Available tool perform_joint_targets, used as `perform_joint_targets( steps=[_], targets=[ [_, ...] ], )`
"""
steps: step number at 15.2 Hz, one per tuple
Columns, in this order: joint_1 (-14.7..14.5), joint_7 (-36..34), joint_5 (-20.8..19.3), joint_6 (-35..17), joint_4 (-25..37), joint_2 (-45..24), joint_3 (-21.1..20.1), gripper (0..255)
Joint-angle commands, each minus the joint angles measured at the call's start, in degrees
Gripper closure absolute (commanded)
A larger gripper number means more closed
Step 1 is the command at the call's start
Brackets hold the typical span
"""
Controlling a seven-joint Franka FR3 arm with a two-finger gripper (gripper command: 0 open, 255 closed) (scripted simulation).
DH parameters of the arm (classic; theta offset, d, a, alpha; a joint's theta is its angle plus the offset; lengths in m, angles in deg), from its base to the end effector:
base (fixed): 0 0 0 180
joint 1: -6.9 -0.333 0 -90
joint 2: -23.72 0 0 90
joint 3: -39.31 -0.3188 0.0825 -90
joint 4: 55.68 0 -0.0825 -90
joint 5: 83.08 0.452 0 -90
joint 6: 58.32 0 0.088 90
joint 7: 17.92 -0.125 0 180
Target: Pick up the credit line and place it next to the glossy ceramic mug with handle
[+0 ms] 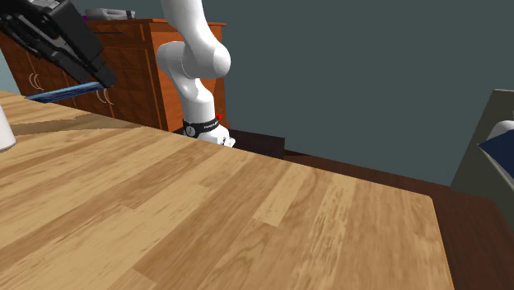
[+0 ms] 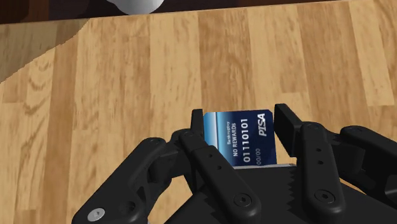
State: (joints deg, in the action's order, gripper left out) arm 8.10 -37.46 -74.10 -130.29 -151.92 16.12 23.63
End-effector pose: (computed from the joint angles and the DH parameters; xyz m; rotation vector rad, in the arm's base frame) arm 0.5681 0.1641 0.4628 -2.9838 0.1106 0.8956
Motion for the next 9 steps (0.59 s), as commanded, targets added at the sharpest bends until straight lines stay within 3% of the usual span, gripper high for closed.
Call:
perform_joint_targets(
  steps=[1,9],
  targets=[
    [1.6,3.0,-1.0,0.1,-1.9,1.6,1.2,255],
    [7.3,14.1,-6.2,0.9,-4.8,4.3,6.2,255]
  ],
)
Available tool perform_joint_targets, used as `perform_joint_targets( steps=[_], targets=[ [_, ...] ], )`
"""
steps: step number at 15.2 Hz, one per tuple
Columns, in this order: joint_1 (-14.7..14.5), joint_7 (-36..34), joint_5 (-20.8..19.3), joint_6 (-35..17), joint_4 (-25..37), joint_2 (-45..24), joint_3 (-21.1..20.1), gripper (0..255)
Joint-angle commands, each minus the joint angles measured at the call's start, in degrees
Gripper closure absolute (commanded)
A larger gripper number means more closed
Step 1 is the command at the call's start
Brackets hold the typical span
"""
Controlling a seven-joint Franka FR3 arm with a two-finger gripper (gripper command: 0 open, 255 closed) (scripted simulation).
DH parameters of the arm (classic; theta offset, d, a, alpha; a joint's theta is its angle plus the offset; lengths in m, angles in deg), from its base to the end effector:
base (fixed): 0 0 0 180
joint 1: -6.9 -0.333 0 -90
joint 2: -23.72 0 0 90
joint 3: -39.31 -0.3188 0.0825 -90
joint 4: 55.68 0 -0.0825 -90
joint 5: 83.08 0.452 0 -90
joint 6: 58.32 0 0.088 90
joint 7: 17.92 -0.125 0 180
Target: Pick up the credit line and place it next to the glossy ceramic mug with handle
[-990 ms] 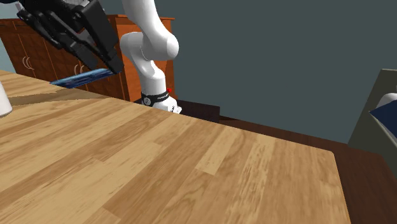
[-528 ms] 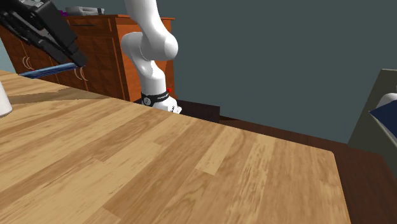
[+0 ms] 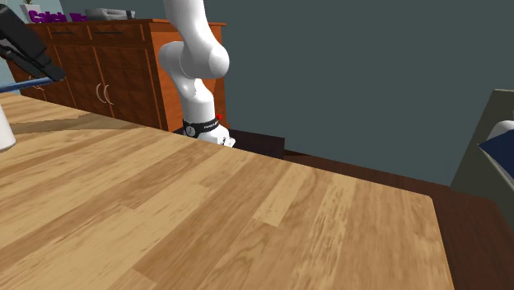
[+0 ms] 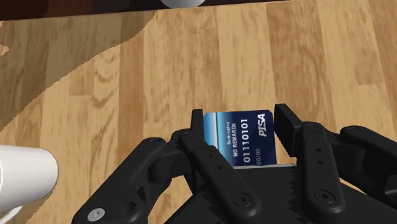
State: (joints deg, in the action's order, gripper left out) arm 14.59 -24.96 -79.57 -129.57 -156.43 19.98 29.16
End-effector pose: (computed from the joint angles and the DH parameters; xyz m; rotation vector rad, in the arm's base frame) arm 0.5656 0.0316 0.4607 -2.9832 0.1111 0.8958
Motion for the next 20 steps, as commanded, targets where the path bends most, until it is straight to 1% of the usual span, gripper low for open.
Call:
perform_joint_targets(
  steps=[1,6,11,16,20],
  targets=[
    [1.5,3.0,-1.5,0.2,-0.4,0.5,1.3,255],
    [4.8,9.7,-5.2,0.5,0.1,0.1,4.5,255],
    [8.2,16.3,-8.8,0.5,2.3,-1.6,7.5,255],
    [11.6,22.9,-12.1,0.6,6.1,-4.6,10.4,255],
    [14.2,28.0,-14.4,0.7,10.5,-8.0,12.5,255]
  ],
)
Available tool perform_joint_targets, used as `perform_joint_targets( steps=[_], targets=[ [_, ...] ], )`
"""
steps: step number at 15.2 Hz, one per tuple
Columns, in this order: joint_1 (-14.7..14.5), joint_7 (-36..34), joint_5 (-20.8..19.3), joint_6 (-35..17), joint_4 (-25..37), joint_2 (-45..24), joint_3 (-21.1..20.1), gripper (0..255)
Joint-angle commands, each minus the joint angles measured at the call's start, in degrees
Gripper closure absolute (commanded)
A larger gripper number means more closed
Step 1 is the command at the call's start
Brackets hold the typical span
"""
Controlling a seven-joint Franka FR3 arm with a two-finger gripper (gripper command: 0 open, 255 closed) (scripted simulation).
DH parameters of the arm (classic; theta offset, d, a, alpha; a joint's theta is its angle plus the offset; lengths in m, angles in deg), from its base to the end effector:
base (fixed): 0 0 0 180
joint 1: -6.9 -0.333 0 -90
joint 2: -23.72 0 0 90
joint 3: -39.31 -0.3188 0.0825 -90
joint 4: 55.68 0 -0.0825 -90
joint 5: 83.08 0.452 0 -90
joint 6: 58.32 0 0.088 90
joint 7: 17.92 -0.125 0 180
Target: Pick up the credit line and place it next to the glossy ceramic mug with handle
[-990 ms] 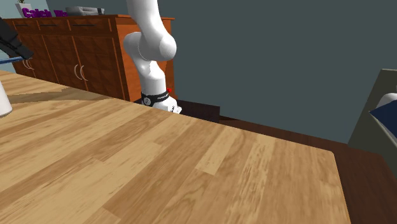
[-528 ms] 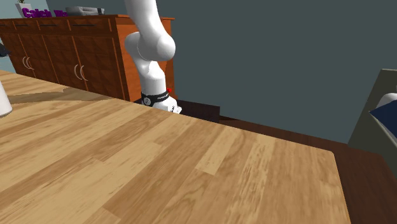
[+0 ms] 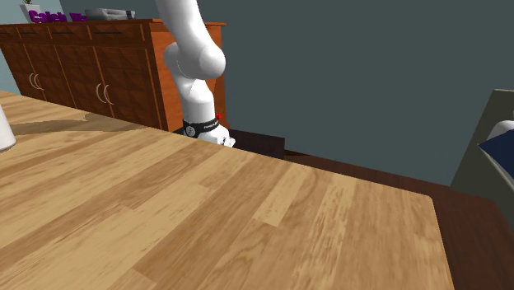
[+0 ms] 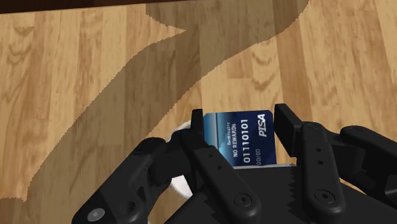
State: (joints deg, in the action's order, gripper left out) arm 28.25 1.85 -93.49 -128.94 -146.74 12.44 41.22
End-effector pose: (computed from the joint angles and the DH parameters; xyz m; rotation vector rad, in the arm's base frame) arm 0.5524 -0.2650 0.4635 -2.9829 0.1101 0.8960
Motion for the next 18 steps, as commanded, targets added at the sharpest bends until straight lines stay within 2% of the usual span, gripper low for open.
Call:
perform_joint_targets(
  steps=[1,8,14,18],
  targets=[
    [1.3,2.5,-1.0,0.2,2.1,-1.5,1.0,255],
    [6.2,11.5,-3.9,1.5,14.1,-10.2,4.2,255],
    [10.9,19.4,-5.4,4.8,30.4,-21.2,6.4,255],
    [10.9,18.3,-5.1,1.5,26.1,-20.4,6.2,255]
  ],
)
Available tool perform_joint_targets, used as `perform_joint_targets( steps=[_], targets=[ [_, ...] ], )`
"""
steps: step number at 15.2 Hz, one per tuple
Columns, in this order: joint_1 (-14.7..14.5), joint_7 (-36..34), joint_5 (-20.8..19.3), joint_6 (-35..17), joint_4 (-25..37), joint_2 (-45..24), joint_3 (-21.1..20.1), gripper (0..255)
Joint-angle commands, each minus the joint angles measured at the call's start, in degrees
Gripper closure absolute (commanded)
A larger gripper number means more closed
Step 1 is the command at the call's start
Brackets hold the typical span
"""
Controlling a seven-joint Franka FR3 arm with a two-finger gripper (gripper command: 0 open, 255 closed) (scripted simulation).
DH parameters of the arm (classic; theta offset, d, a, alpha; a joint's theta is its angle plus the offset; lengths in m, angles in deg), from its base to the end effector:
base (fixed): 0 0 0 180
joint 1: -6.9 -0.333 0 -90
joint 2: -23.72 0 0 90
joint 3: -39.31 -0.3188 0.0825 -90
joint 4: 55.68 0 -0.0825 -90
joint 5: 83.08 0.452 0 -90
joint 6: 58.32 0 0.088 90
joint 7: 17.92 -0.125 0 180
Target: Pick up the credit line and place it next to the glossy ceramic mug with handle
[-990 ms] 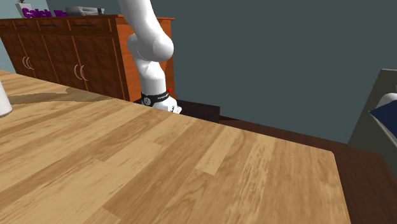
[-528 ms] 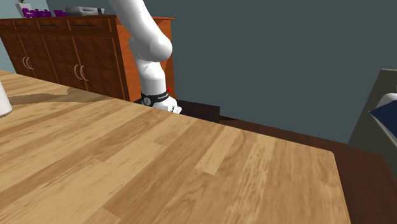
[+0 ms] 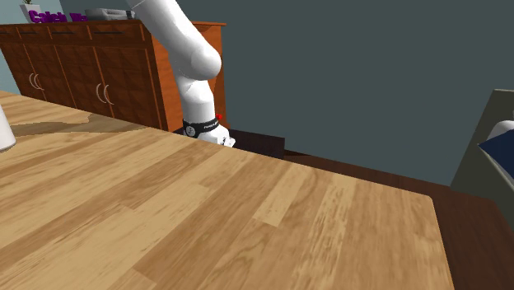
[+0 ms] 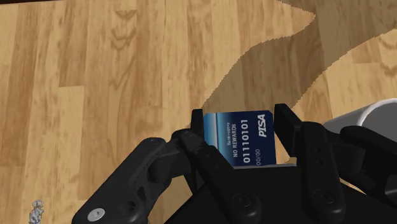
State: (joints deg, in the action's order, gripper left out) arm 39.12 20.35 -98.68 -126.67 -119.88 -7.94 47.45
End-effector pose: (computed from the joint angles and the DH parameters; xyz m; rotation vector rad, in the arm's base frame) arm 0.5356 -0.4761 0.4568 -2.9823 0.1092 0.8970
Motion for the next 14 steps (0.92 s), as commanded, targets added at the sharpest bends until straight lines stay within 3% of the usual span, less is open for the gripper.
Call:
perform_joint_targets(
  steps=[1,14],
  targets=[
    [0.0,-0.5,0.1,-1.6,-1.7,0.1,-0.1,255],
    [0.3,-3.3,0.7,-11.0,-11.5,0.1,-0.5,255]
  ],
)
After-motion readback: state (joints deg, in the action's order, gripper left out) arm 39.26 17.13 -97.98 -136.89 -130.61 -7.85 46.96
